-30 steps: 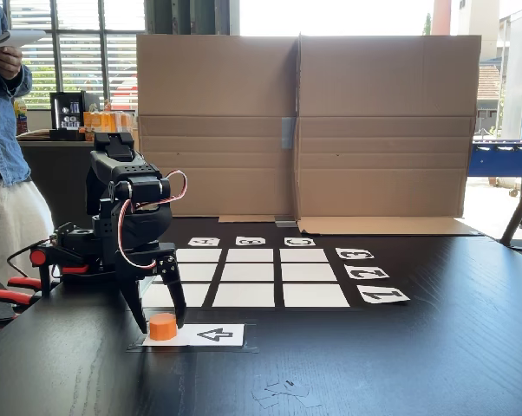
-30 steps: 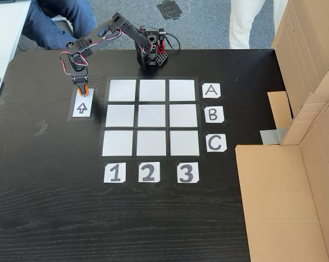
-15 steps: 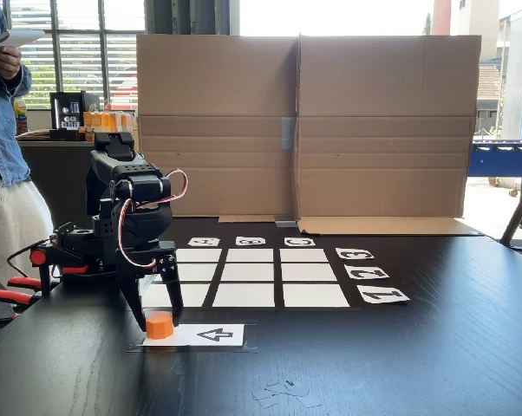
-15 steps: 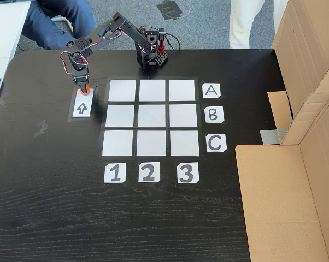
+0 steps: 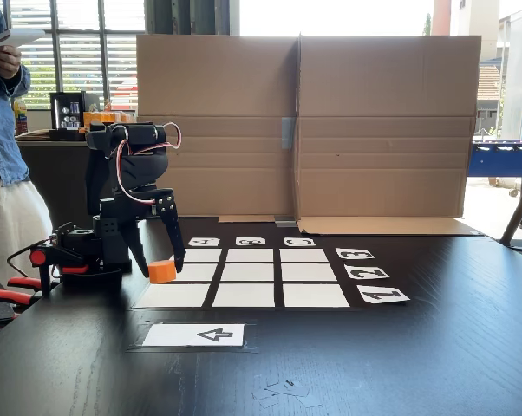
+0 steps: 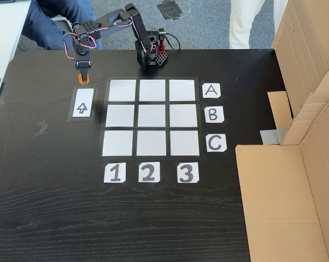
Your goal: Pick up the round, orange token and place it in the grid on square A1.
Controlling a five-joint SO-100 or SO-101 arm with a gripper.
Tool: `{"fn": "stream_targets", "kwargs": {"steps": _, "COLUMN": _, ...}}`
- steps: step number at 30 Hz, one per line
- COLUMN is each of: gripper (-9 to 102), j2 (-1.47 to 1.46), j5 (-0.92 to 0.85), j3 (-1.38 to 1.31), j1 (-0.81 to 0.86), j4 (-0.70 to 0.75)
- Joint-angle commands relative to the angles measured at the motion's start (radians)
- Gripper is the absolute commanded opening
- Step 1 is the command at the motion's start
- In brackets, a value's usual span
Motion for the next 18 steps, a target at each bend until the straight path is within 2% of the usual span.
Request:
{"fn": "stream_targets", "kwargs": {"steps": 1, "gripper": 13, "j2": 0.133, "j5": -0.011, "j3": 0.081, "j1": -0.044, "j4": -0.006}}
{"fn": "stream_targets", "kwargs": {"steps": 13, "gripper": 13, "j2": 0.528, "j5": -0.011, "j3": 0.552, "j1": -0.230, "j4": -0.026}}
{"fn": "stream_targets", "kwargs": {"steps": 18, "gripper": 13, "j2": 0.626, "j5": -0.012, "j3": 0.730, "j1": -0.278, "j4": -0.098}}
